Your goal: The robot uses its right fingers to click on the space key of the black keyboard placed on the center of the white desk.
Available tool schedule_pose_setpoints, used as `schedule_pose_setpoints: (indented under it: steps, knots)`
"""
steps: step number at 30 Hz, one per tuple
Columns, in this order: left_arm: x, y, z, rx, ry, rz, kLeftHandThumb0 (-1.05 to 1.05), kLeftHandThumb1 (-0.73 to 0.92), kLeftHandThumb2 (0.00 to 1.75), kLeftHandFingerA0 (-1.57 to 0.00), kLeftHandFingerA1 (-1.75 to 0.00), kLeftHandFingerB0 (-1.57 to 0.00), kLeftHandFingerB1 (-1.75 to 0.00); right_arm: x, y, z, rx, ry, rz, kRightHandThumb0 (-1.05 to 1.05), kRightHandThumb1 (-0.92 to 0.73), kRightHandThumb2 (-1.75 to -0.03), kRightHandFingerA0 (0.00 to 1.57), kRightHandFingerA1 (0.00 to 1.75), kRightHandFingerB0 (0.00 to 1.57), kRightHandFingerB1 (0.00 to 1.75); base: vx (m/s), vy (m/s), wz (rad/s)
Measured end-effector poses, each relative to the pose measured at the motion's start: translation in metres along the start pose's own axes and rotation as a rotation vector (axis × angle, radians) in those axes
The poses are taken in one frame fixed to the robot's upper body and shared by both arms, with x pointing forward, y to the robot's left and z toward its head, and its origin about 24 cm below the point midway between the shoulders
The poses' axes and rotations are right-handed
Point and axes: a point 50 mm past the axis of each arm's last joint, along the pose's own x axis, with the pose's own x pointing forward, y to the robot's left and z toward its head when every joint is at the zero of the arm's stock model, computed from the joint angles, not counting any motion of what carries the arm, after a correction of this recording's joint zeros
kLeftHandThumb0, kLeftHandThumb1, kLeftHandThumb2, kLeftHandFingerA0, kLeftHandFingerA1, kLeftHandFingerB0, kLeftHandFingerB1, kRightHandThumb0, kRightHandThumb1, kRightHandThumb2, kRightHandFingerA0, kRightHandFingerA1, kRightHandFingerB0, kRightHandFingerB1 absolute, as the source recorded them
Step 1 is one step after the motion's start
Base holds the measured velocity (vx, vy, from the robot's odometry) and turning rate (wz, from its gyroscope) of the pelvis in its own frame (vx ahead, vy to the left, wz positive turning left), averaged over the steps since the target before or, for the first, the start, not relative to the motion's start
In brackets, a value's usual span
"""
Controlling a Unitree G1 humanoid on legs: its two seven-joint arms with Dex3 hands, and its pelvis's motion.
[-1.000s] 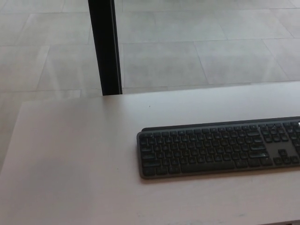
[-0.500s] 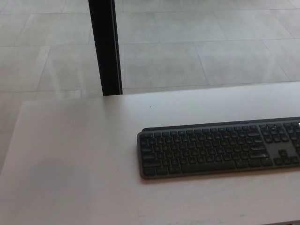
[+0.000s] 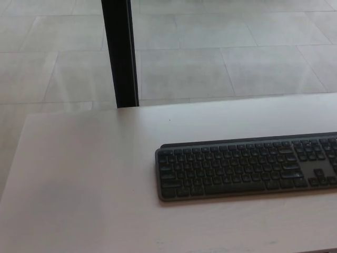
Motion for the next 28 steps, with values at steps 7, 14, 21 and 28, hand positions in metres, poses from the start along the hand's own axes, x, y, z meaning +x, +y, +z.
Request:
schedule_pose_setpoints:
  steps: [7,14,21,28]
  knots:
    - [0.0001,0.0003,0.0005,0.004,-0.001,0.004,-0.52,0.69,0.60,-0.81,-0.77,-0.67,-0.62,-0.0010,-0.0016,-0.0017,0.008,-0.010,0.008,-0.51,-0.48,-0.59,0.78,0.75,0.80,0.67,0.00,0.000,0.00]
    - [0.0002,-0.0001,0.0011,0.010,-0.003,0.009,-0.45,0.71,0.61,-0.81,-0.80,-0.64,-0.60,-0.0018,0.0010,-0.0042,-0.013,-0.010,0.024,-0.48,-0.47,-0.60,0.81,0.77,0.80,0.67,0.00,0.000,0.00]
    - [0.0002,-0.0007,0.0014,0.021,-0.005,0.005,-0.46,0.72,0.62,-0.77,-0.82,-0.60,-0.60,-0.0021,0.0040,-0.0065,-0.019,-0.007,0.033,-0.49,-0.47,-0.62,0.81,0.77,0.79,0.68,0.00,0.000,0.00]
    - [0.0006,0.0001,0.0014,0.011,0.006,0.004,-0.41,0.71,0.59,-0.72,-0.81,-0.60,-0.65,-0.0023,0.0050,-0.0071,-0.019,-0.008,0.037,-0.52,-0.35,-0.87,0.82,0.82,0.75,0.76,0.00,0.000,0.00]
